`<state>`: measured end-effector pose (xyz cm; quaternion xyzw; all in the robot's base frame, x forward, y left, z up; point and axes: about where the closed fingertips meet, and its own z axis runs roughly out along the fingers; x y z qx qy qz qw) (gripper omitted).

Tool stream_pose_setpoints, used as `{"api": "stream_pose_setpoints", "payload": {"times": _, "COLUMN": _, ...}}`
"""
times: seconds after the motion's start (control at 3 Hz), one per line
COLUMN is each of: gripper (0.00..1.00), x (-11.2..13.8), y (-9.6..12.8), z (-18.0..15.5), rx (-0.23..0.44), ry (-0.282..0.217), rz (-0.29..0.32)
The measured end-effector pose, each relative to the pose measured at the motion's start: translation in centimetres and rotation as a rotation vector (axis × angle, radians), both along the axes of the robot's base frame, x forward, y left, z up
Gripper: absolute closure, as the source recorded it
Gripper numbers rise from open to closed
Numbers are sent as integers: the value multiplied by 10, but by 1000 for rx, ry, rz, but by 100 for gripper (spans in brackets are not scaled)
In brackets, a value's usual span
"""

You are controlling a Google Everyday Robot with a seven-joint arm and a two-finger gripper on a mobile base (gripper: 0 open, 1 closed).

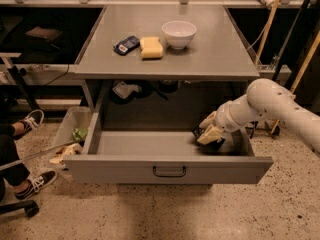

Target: Place rxbar chocolate into top drawer

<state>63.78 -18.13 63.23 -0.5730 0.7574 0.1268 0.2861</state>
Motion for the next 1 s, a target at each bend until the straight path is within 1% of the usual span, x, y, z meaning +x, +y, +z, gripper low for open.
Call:
{"api": "stream_pose_setpoints", "payload": {"times": 0.33, "gripper": 81, "x": 5, "y": 3, "z": 4, "rx": 5, "ry": -6, "rz": 2}}
{"api": "stream_pose_setpoints", "payload": {"times": 1.0, "gripper": 35, "x": 5, "y": 3, "z": 3, "rx": 5, "ry": -5, "rz": 2}}
